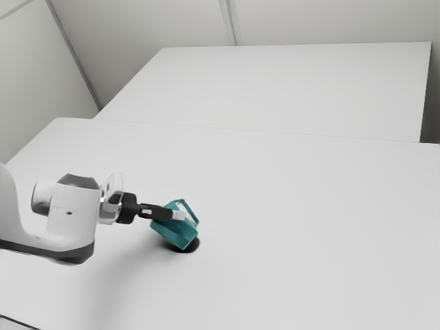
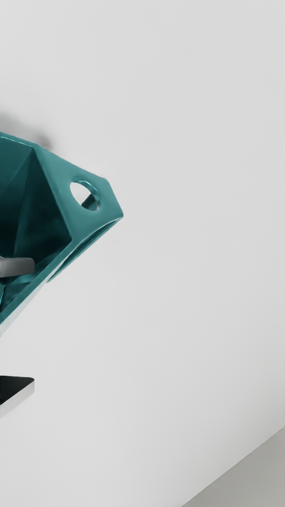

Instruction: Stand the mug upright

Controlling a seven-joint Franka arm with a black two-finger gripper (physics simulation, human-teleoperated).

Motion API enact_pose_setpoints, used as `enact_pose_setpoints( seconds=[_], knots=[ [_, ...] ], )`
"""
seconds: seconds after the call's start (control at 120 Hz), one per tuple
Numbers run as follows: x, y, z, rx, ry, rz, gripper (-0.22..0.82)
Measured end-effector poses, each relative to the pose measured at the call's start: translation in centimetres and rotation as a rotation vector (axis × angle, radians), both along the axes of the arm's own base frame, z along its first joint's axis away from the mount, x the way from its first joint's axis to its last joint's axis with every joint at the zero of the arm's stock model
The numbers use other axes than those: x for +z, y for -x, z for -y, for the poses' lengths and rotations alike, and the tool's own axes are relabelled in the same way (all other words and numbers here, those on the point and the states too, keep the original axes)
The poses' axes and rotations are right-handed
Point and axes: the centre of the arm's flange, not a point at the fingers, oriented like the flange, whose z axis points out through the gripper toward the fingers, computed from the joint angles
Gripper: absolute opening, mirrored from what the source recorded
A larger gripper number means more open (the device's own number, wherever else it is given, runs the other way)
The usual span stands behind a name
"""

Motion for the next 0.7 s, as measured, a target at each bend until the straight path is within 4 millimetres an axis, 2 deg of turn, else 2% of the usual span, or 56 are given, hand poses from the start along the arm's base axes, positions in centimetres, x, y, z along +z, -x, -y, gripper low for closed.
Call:
enact_pose_setpoints(
  seconds=[0.125,0.208,0.508,0.7],
  knots=[
    [0.4,-0.1,0.2,0.008,0.006,0.014,-0.01],
    [0.7,-0.1,0.2,0.011,0.006,0.023,-0.06],
    [1.5,-0.4,0.2,0.018,-0.013,0.045,-0.14],
    [2.8,-1.5,0.1,0.009,-0.032,0.072,-0.17]
  ],
)
